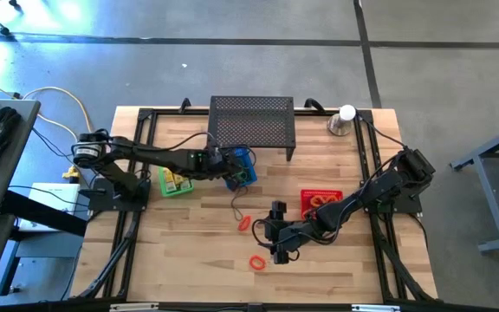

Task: Pick & Place Office Desk Supplies
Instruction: Put the green rubber band into the blue basket, then put the red spring keychain into the red basket

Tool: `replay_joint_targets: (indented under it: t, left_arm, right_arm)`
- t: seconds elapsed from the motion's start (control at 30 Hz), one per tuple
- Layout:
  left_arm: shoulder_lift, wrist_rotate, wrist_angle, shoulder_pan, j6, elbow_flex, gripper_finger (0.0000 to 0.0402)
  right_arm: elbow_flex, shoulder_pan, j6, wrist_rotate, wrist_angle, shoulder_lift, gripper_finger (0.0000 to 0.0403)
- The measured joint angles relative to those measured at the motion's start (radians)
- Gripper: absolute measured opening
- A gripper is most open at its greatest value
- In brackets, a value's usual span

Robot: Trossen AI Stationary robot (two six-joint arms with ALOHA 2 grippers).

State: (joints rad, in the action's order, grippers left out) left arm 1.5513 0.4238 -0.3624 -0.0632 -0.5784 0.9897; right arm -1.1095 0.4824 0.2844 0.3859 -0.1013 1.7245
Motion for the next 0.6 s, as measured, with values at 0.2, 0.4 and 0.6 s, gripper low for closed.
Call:
replay_joint_targets:
  t: [0.2, 0.4, 0.6]
  left_arm:
    - [0.001, 0.026, 0.006, 0.005, 0.071, 0.0, 0.0002]
    - [0.001, 0.024, 0.007, 0.004, 0.147, 0.0, 0.0044]
    - [0.001, 0.024, 0.007, 0.018, 0.181, 0.0, 0.0109]
  right_arm:
    - [0.0, 0.0, 0.0, 0.0, 0.0, 0.0, 0.029]
    - [0.0, 0.0, 0.0, 0.0, 0.0, 0.0, 0.029]
    - [0.0, 0.0, 0.0, 0.0, 0.0, 0.0, 0.029]
